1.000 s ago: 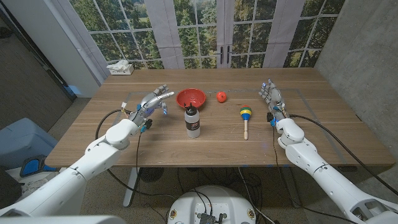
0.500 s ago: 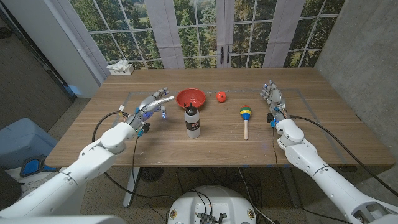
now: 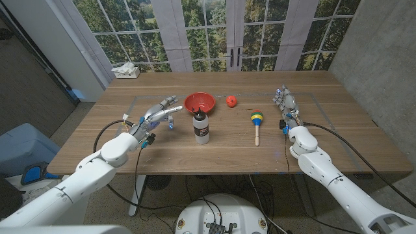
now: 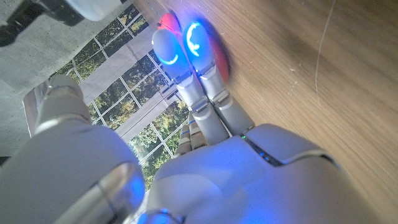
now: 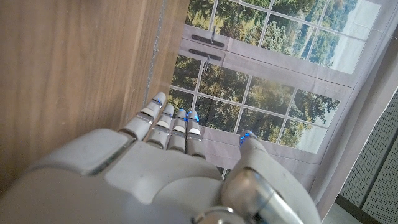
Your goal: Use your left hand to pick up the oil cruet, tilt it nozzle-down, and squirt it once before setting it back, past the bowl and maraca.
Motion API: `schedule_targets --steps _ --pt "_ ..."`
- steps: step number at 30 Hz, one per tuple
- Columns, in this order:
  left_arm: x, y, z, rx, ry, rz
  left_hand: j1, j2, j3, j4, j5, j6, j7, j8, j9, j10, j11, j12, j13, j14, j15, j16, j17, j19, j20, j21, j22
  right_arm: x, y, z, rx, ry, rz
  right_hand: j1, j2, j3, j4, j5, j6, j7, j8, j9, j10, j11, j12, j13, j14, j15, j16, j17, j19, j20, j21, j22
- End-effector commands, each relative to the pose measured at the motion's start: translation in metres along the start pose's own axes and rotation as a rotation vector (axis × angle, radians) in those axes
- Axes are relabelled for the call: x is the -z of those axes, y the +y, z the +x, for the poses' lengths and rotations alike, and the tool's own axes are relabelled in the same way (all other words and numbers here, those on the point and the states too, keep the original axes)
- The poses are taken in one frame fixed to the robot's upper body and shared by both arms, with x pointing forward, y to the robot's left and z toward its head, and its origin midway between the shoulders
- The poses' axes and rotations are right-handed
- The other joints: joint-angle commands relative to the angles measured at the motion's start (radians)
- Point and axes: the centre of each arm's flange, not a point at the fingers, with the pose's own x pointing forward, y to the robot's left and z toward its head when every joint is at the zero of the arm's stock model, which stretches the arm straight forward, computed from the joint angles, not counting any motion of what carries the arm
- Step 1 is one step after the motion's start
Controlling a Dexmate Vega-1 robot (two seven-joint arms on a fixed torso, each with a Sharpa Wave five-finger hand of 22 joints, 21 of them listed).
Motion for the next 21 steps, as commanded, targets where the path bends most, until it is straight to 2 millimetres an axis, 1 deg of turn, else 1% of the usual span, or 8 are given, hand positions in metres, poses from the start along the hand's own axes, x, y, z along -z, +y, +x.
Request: schedule_targets --steps 1,3,7,21 --pt "0.001 -0.008 -0.022 0.005 0.028 0.003 0.02 0.006 -0.013 -0.002 0.008 0.003 0.003 0.001 0.004 0.002 -0.005 -0.002 0.005 0.01 0.0 -0.002 0.003 -0.004 -0.008 0.0 0.0 0.002 -0.005 0.0 0.014 0.017 0.007 0.03 -0.004 0.006 -0.017 0.002 -0.002 -0.003 0.0 0.003 -0.001 -0.004 0.0 0.002 0.006 0.005 0.004 -0.003 0.008 0.006 0.006 0.002" --pt "0.001 -0.01 -0.025 0.014 0.031 -0.003 0.024 0.006 -0.016 -0.002 0.01 0.003 0.004 0.001 0.004 0.001 -0.003 -0.002 0.005 0.008 0.0 -0.006 0.001 -0.004 -0.008 0.001 0.0 0.003 -0.006 0.0 0.019 0.02 0.011 0.033 -0.006 0.007 -0.021 0.002 -0.002 -0.003 0.0 0.003 -0.001 -0.004 0.0 0.001 0.007 0.005 0.004 -0.004 0.007 0.007 0.005 0.002" --pt "0.001 -0.013 -0.029 0.025 0.029 0.003 0.035 0.004 -0.033 0.0 0.016 -0.008 0.003 -0.003 0.004 -0.013 -0.003 -0.008 0.005 0.005 0.0 -0.008 0.006 -0.017 -0.007 -0.002 0.0 0.003 -0.008 0.001 0.028 0.026 0.013 0.035 -0.01 0.006 -0.027 0.001 -0.001 -0.003 0.0 0.003 0.0 -0.003 0.001 0.001 0.007 0.005 0.003 -0.006 0.008 0.007 0.005 0.002" --pt "0.003 -0.02 -0.048 0.042 0.04 -0.002 0.046 0.005 -0.054 0.002 0.022 -0.012 -0.002 -0.004 0.004 -0.012 -0.006 -0.006 0.006 0.002 0.0 -0.007 0.019 -0.025 -0.007 -0.003 0.001 0.001 -0.012 -0.007 0.05 0.028 0.005 0.032 -0.012 0.003 -0.032 -0.001 -0.002 -0.001 0.0 0.003 -0.001 -0.002 0.001 0.001 0.008 0.006 0.005 -0.008 0.009 0.008 0.005 0.002"
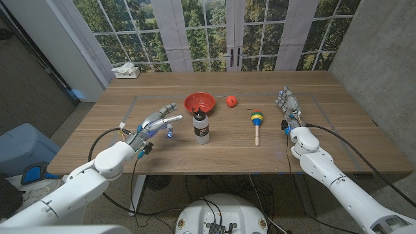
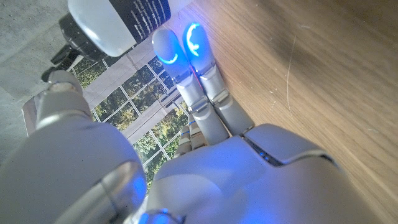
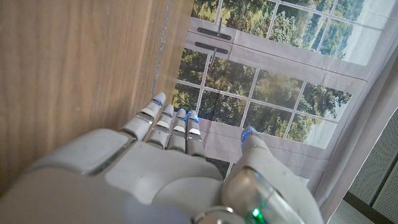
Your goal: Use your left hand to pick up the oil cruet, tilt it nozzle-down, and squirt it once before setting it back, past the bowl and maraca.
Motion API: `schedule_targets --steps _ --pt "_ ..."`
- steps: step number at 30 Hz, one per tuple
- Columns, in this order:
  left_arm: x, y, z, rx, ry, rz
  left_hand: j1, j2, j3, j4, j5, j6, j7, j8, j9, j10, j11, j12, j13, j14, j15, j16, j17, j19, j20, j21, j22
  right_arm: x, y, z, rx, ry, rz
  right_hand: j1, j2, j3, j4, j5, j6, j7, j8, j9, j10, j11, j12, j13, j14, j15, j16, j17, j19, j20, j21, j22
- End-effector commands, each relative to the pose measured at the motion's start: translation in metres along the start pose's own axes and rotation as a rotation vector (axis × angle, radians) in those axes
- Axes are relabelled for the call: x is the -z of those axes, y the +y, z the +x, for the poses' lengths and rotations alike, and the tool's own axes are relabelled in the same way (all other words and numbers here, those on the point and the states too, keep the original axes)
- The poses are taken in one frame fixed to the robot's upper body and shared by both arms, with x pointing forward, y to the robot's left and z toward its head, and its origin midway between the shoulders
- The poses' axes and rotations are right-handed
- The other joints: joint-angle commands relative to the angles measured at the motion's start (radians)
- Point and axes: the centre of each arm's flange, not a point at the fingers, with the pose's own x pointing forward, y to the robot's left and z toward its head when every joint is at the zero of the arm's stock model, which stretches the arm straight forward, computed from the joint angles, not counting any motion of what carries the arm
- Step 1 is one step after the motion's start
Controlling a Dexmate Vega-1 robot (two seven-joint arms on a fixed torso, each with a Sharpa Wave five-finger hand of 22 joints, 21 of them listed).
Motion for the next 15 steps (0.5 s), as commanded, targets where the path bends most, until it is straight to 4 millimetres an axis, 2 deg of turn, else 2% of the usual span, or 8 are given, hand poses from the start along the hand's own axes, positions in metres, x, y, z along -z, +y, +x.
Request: schedule_targets --steps 1,11,15 --pt "0.002 -0.008 -0.015 0.021 0.007 -0.005 0.016 0.001 -0.009 -0.002 0.007 -0.007 0.002 0.0 0.004 0.0 -0.006 -0.001 0.006 0.002 0.0 0.001 0.008 -0.006 -0.017 -0.003 0.003 -0.001 -0.003 -0.006 0.016 0.003 -0.007 0.008 -0.003 0.002 -0.007 -0.001 -0.001 -0.001 0.0 0.003 -0.001 -0.002 0.0 0.001 0.009 0.006 0.005 0.002 0.002 0.001 0.005 0.002" --pt "0.004 -0.01 -0.017 0.029 0.018 0.015 0.029 0.006 -0.025 0.0 0.013 -0.006 -0.004 0.002 0.004 0.011 -0.009 0.003 0.006 0.0 0.0 -0.002 0.014 -0.008 -0.017 -0.003 0.001 -0.001 -0.002 -0.014 0.018 -0.004 -0.006 0.004 -0.002 -0.001 -0.009 -0.002 -0.002 -0.001 0.0 0.004 0.0 0.0 0.001 0.001 0.008 0.006 0.006 0.001 0.002 0.002 0.005 0.003" --pt "0.002 -0.011 -0.016 0.037 0.015 0.031 0.059 0.035 -0.034 0.012 0.023 0.029 -0.009 0.012 0.004 0.082 -0.026 0.021 0.005 0.02 0.002 -0.05 -0.049 0.018 -0.015 0.006 -0.013 -0.001 -0.002 -0.019 0.018 -0.009 -0.012 0.003 -0.002 -0.001 -0.009 -0.003 -0.002 0.001 0.0 0.004 0.0 0.001 0.001 0.001 0.008 0.009 0.006 0.001 0.003 0.002 0.005 0.003"
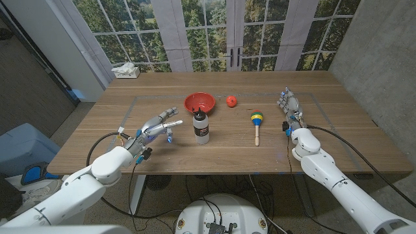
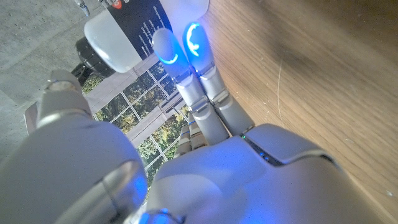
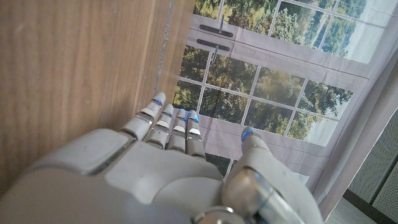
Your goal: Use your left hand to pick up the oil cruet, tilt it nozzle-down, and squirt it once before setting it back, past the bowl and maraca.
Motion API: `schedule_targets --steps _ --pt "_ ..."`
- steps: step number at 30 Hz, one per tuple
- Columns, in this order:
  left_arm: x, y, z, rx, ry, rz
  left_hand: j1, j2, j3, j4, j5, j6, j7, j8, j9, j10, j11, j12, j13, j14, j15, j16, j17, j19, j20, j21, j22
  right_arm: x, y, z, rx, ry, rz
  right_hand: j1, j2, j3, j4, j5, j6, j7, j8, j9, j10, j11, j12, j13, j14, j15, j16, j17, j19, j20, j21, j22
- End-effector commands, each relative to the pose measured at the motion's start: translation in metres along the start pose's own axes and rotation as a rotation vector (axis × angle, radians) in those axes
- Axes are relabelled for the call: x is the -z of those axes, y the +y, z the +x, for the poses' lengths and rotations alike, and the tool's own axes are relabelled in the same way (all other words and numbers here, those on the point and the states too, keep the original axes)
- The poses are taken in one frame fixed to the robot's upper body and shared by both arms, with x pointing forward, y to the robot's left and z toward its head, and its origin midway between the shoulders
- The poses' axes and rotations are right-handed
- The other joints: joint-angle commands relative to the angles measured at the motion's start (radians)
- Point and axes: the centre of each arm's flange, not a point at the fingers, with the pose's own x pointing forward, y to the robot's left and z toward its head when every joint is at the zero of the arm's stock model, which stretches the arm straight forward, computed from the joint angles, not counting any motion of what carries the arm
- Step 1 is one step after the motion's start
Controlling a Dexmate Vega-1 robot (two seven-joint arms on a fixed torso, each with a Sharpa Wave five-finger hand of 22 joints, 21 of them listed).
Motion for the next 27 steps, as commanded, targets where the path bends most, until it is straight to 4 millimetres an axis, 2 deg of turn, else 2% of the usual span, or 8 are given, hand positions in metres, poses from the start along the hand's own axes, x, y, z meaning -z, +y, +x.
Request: schedule_targets --steps 1,6,10,12,13,16,27 --pt "-0.001 -0.003 -0.001 0.021 0.004 0.034 0.029 0.014 -0.013 0.009 0.011 0.032 0.0 0.011 0.004 0.078 -0.021 0.018 0.005 0.033 0.002 -0.035 -0.055 0.027 -0.018 0.009 -0.009 0.0 0.0 -0.011 0.006 -0.012 -0.007 0.002 -0.002 0.003 -0.005 -0.003 -0.002 0.001 0.0 0.004 0.0 0.0 0.001 0.001 0.003 0.003 0.006 0.001 0.004 0.002 0.005 0.003" --pt "-0.004 -0.005 0.004 0.06 0.007 0.055 0.042 0.012 -0.022 0.011 0.012 0.051 -0.012 0.014 0.004 0.111 -0.029 0.022 0.005 0.067 0.0 -0.039 -0.072 0.039 -0.018 0.014 -0.017 0.0 -0.001 -0.017 0.007 -0.017 -0.006 0.0 -0.001 0.002 -0.007 -0.003 -0.003 0.003 0.0 0.004 -0.001 0.0 0.001 0.001 0.003 0.004 0.007 0.001 0.004 0.003 0.005 0.003" --pt "-0.006 -0.007 0.009 0.097 0.02 0.078 0.061 -0.006 -0.038 0.005 0.018 0.024 -0.019 0.001 0.005 0.089 -0.022 0.007 0.005 0.064 -0.002 -0.05 -0.083 0.028 -0.019 0.007 -0.026 0.0 -0.002 -0.022 0.012 -0.019 -0.002 0.0 -0.001 0.001 -0.007 -0.003 -0.003 0.004 0.0 0.004 -0.003 0.001 0.0 0.001 0.002 0.004 0.007 0.0 0.004 0.003 0.005 0.003" --pt "-0.007 -0.009 0.011 0.116 0.033 0.093 0.088 -0.015 -0.052 -0.004 0.027 -0.005 -0.011 -0.007 0.005 0.061 -0.002 -0.005 0.005 0.048 -0.004 -0.063 -0.088 0.006 -0.02 -0.004 -0.034 0.0 -0.003 -0.024 0.013 -0.019 -0.006 -0.001 -0.001 0.001 -0.008 -0.003 -0.003 0.003 0.0 0.004 -0.002 0.002 0.0 0.001 0.003 0.005 0.007 0.0 0.004 0.004 0.005 0.003" --pt "-0.008 -0.009 0.012 0.126 0.039 0.102 0.11 -0.017 -0.066 -0.007 0.036 -0.016 -0.014 -0.007 0.006 0.048 0.004 -0.007 0.006 0.02 -0.004 -0.083 -0.096 -0.024 -0.018 -0.016 -0.04 0.0 -0.003 -0.025 0.014 -0.02 -0.006 -0.001 -0.001 0.001 -0.008 -0.003 -0.003 0.003 0.0 0.004 -0.002 0.002 0.0 0.001 0.003 0.005 0.007 0.0 0.004 0.004 0.005 0.003" --pt "-0.01 -0.011 0.016 0.146 0.045 0.115 0.129 -0.012 -0.08 -0.005 0.048 -0.028 -0.013 -0.007 0.006 0.033 0.012 -0.009 0.007 -0.001 -0.005 -0.101 -0.101 -0.05 -0.019 -0.032 -0.054 0.0 -0.005 -0.029 0.015 -0.024 -0.008 -0.002 -0.001 0.0 -0.009 -0.003 -0.003 0.004 0.0 0.004 -0.003 0.001 0.0 0.001 0.003 0.006 0.007 0.0 0.004 0.005 0.005 0.003" --pt "-0.011 -0.019 0.032 0.208 0.047 0.128 0.168 -0.007 -0.095 -0.005 0.07 -0.001 -0.005 0.003 0.007 0.051 0.019 0.003 0.008 -0.011 -0.006 -0.109 -0.089 -0.07 -0.018 -0.033 -0.053 0.0 -0.01 -0.039 0.031 -0.028 -0.009 -0.006 0.0 -0.002 -0.011 -0.004 -0.004 0.004 0.0 0.004 -0.001 0.003 0.001 0.001 0.002 0.007 0.008 -0.001 0.004 0.005 0.004 0.003"
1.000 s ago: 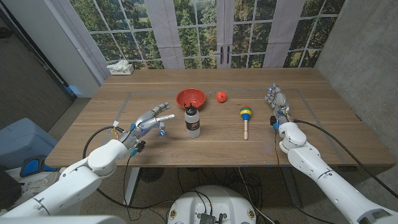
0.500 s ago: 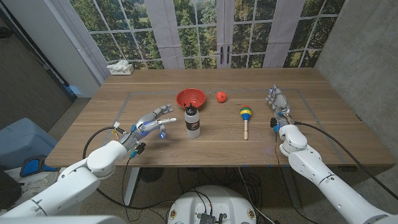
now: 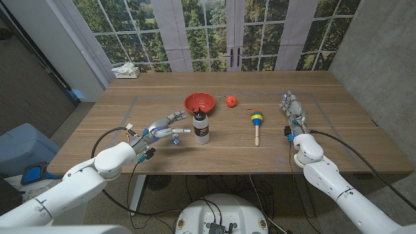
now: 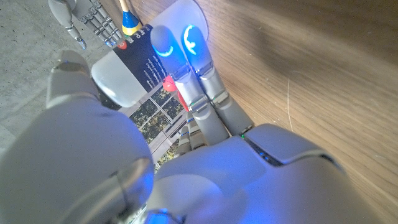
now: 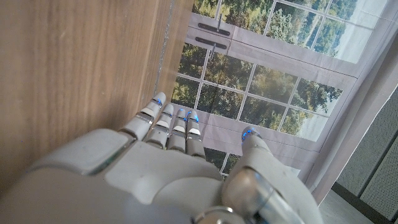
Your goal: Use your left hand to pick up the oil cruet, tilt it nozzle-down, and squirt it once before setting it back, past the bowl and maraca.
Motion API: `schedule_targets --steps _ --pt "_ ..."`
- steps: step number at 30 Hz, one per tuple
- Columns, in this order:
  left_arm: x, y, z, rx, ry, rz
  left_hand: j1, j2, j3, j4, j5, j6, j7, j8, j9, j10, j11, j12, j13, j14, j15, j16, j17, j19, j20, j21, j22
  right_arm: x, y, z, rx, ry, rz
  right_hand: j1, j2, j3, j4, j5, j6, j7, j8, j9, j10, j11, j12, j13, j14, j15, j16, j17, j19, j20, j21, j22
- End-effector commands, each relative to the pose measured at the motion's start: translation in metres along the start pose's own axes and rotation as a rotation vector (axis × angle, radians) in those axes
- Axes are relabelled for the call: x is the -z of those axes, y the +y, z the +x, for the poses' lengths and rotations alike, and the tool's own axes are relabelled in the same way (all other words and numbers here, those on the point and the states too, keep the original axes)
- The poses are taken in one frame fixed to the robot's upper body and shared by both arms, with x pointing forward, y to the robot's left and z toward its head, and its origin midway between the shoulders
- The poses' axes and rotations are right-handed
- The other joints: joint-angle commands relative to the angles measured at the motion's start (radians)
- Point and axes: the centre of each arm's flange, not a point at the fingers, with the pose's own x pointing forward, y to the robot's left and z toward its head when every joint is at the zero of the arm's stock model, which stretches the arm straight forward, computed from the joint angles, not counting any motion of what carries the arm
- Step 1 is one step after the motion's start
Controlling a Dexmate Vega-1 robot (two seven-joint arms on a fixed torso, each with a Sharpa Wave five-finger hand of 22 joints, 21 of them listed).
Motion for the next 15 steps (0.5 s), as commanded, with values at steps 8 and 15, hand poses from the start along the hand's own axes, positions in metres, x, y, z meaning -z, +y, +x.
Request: schedule_targets --steps 8,15 --pt "-0.004 -0.013 0.031 0.128 0.012 0.038 0.03 0.01 -0.016 0.008 0.024 0.032 -0.001 0.012 0.002 0.035 -0.008 0.014 0.003 -0.004 0.002 -0.012 0.004 -0.007 -0.045 -0.001 -0.006 0.0 -0.01 -0.018 0.02 -0.01 -0.008 -0.009 0.0 -0.002 -0.006 -0.004 -0.003 0.004 0.0 0.004 0.0 0.002 0.001 0.001 0.003 0.009 0.009 -0.002 0.004 0.006 0.004 0.003" --pt "-0.004 -0.015 0.041 0.152 0.019 0.037 0.043 0.02 -0.018 0.012 0.034 0.051 0.011 0.016 0.002 0.049 -0.006 0.019 0.003 0.003 0.001 -0.017 0.004 -0.003 -0.046 0.0 -0.013 0.001 -0.014 -0.02 0.028 -0.007 0.0 -0.011 0.001 -0.003 -0.008 -0.004 -0.003 0.003 0.001 0.004 -0.002 0.0 0.001 0.001 0.002 0.008 0.009 -0.002 0.004 0.007 0.004 0.003"
